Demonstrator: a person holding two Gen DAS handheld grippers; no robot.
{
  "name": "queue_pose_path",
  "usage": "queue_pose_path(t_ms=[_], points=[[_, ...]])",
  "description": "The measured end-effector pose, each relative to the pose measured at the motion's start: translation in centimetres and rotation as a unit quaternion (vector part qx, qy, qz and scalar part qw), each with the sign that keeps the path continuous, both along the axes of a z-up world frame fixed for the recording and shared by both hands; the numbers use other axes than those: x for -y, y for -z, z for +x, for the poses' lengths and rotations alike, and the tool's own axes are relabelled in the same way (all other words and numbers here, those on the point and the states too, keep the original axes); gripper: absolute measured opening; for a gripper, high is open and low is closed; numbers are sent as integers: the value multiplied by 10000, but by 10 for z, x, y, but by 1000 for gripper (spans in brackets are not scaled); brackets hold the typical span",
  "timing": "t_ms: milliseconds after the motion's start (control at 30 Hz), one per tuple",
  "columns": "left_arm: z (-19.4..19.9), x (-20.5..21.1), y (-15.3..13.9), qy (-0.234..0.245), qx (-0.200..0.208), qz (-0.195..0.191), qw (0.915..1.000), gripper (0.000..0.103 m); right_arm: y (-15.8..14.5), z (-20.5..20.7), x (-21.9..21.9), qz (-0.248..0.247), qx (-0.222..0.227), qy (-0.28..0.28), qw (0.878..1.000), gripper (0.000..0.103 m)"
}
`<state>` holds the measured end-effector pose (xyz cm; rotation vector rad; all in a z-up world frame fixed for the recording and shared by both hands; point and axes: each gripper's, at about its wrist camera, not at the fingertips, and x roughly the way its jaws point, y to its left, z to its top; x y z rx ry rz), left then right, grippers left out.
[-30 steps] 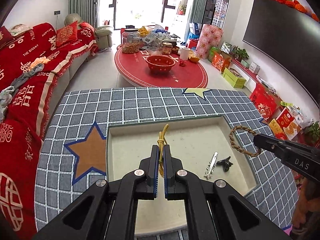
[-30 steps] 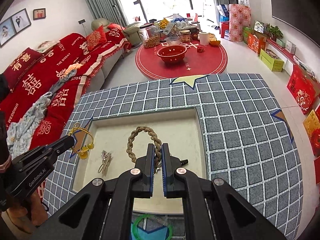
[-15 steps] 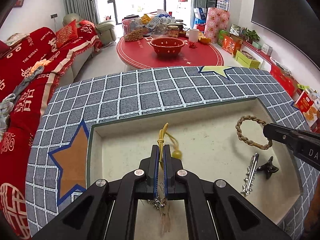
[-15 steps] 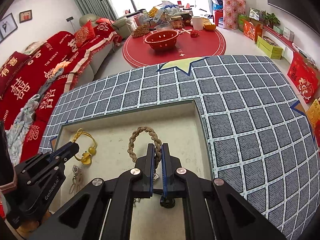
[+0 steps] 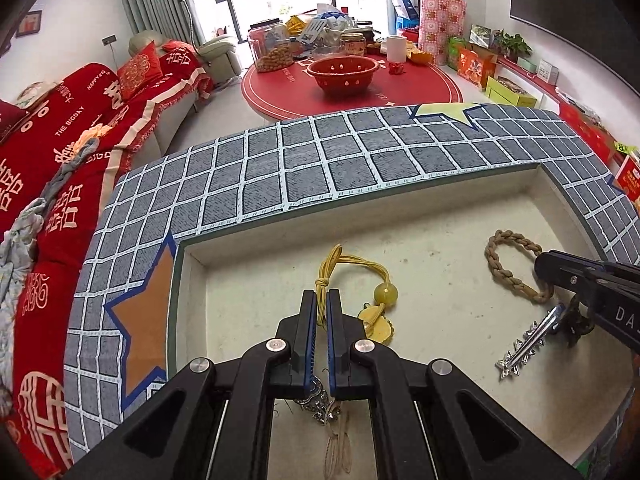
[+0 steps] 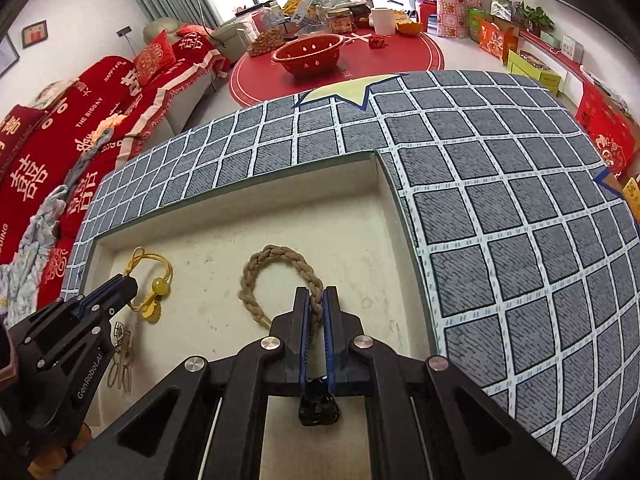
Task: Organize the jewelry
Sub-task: 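Open the right tool dropping the rope bracelet while the left tool releases the yellow keychain, then move both tools back from the tray toward the heart pendant and beaded bracelet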
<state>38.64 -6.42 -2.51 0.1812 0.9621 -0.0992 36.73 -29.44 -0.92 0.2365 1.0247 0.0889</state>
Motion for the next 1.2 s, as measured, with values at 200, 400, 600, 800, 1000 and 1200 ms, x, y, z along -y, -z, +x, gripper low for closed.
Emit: queue_pose_path(t_ms=[200,400,600,800,1000,1200], points=[[-1,-5,-5,-50,25,-137,9999,17,-2,0,3,282,-25,18,9996,16],[-4,-7,-16,-53,58,-303,9995,18,-20,-10,7,613,165,89,9979,26],[-10,-7,-22,-158,84,-388,9991,18,-37,-24,7,648,365,140,9971,43],[-21,-9,-35,-147,272,-364,9989,29,-47,-43,15,727,472,269,9959,43],[-38,-16,-53,-239,735,-321,9965,103,-50,-61,14,771,467,236,9957,44],[-67,-21,-62,-104,961,-221,9951,103,-53,-84,10,809,445,128,9956,67]])
